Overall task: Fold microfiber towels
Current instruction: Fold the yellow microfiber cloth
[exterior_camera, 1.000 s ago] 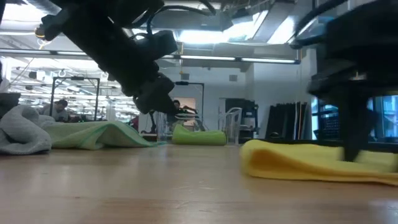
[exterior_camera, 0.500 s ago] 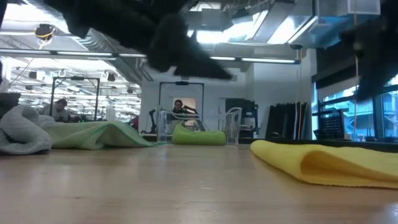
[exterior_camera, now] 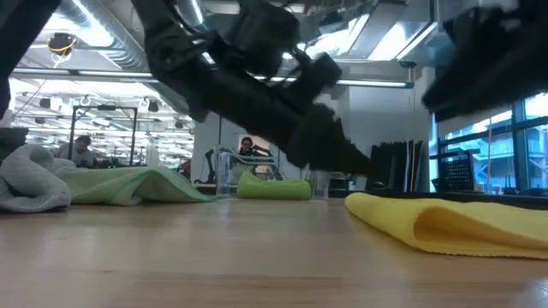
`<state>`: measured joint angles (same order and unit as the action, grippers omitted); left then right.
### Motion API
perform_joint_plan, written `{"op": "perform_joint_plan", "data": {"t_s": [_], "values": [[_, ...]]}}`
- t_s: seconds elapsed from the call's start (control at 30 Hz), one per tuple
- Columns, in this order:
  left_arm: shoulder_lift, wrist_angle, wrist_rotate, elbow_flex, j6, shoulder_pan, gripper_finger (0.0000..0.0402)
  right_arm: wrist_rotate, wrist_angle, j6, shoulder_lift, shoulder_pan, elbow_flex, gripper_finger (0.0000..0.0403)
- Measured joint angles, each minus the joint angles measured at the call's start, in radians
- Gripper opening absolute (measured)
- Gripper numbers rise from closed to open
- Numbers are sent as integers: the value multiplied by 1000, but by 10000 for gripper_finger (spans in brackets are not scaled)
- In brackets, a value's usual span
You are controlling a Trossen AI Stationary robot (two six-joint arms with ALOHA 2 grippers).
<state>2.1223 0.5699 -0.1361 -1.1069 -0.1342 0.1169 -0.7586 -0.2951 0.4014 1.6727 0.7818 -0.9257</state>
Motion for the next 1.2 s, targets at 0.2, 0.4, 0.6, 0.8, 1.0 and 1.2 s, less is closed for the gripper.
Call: {"op": "perform_joint_plan", "data": {"t_s": [0.2, 0.4, 0.6, 0.8, 1.0, 1.2], "values": [[27, -163, -4, -42, 64, 0, 110, 18, 51, 7, 100, -18, 0, 226], [25, -207, -9, -43, 115, 0, 110, 20, 101, -18, 153, -39, 0, 226], [-10, -148, -29, -42, 92, 18, 110, -23, 238, -75, 153, -61, 0, 226], [-2, -153, -38, -42, 86, 22, 110, 163, 343, -93, 195, -134, -2, 226], [0, -211, -40, -41, 107, 21, 110, 307, 435, -66, 292, -182, -6, 226], [0, -224, -64, -41, 107, 18, 110, 313, 411, -128, 254, -190, 0, 226]]}}
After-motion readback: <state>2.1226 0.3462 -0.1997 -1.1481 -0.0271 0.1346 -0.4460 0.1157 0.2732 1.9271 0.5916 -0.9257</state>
